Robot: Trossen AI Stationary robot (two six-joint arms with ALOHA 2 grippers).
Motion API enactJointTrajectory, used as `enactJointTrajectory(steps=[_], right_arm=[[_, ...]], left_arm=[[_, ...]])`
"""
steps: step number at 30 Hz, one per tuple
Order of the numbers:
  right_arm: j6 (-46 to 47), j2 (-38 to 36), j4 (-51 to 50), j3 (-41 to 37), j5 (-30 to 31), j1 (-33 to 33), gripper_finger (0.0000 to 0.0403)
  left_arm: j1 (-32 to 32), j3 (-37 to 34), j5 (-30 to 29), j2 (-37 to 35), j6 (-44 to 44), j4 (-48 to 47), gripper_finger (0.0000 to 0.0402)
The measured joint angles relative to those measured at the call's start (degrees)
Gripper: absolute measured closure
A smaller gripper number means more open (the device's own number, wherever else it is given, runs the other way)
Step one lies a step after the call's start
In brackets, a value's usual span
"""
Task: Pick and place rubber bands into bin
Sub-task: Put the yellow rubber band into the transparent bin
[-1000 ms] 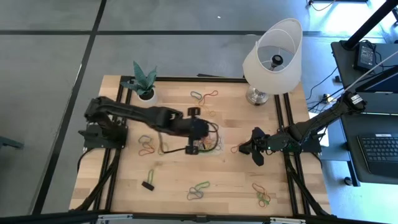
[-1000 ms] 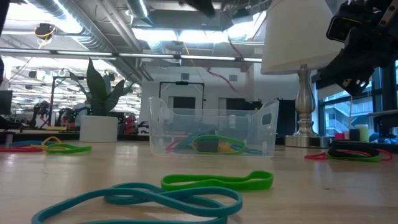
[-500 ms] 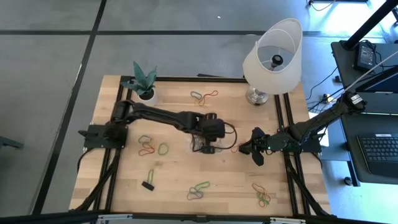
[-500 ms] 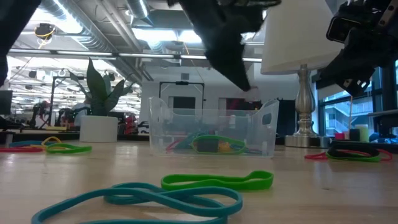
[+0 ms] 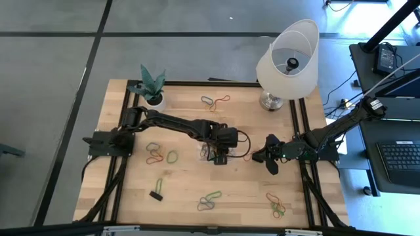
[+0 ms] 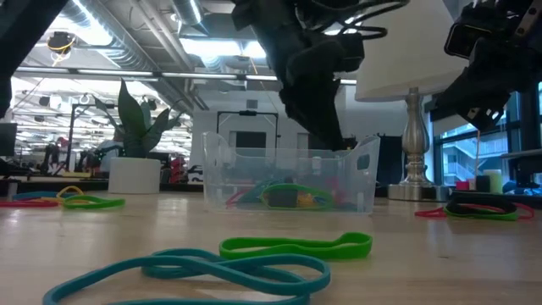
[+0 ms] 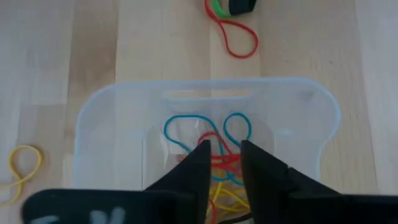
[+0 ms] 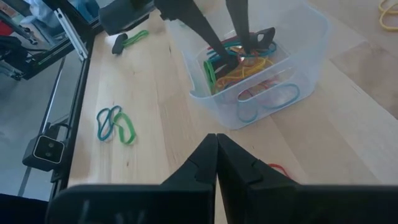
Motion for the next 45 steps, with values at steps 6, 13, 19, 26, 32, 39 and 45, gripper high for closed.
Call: enactJointTrajectory(steps=[6,13,19,26,32,39,45], right_arm=[[0.0,0.0,0.1,0.0,0.0,0.0,0.0389],[0.1,0.0,0.2,0.0,0.0,0.0,0.0389],[0.3,0.0,0.4,0.0,0.0,0.0,0.0389],[3.5,0.0,1.1,0.0,0.0,0.0,0.0389],[1.4,0.0,1.5,0.0,0.0,-0.7,0.0389],[1.2,0.0,5.7,0.0,2.3,-3.0,0.0399],[-4.6,2.3,6.3,7.1,10.1,-4.8,0.0400]], left_arm=[[0.0,0.0,0.0,-0.6,-0.4,-1.3,0.0278],[-0.2,0.0,-4.9,-7.7,-2.2,-4.2,0.0290],[-2.1,-0.2,-12.3,-17.0,1.6,-13.0,0.0362],[-5.0,-14.2,-12.8,-31.3,-1.4,-14.2,0.0400],[-8.3,-35.1,-12.8,-47.7,-9.7,-4.2,0.0400],[-12.0,-58.0,-12.8,-66.4,-14.8,10.0,0.0400],[-11.9,-69.1,-12.8,-79.8,-15.5,10.0,0.0400]])
